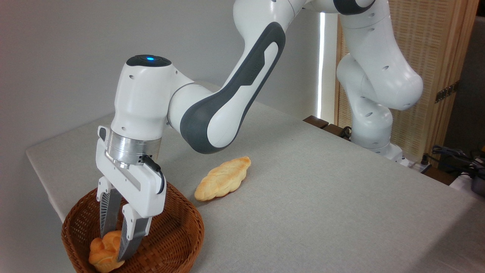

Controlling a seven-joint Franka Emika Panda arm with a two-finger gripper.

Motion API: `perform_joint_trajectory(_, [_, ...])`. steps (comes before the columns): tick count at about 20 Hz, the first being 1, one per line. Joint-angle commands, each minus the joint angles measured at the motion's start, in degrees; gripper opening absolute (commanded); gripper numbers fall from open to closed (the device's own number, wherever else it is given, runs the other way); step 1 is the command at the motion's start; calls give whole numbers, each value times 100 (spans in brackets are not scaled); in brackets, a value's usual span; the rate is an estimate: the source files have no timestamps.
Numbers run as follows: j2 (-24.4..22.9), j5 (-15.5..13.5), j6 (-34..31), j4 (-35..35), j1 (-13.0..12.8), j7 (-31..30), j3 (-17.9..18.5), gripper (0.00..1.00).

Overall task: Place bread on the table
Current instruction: 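Close the gripper on the round orange bun, then lift the bun up out of the basket, then carry the bun over and lower it beside the long bread roll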

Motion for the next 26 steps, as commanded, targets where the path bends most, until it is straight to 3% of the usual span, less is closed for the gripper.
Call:
perform_joint_trajectory(1, [-85, -106, -99, 32, 27, 111, -17, 40])
perform_joint_trajectory(9, [-286, -106, -442, 32, 27, 120, -8, 40])
perform_joint_trajectory(19, [-1438, -97, -2472, 5, 27, 225, 62, 40])
perform_joint_trajectory(26, [-2202, -97, -3965, -3, 27, 559, 361, 42])
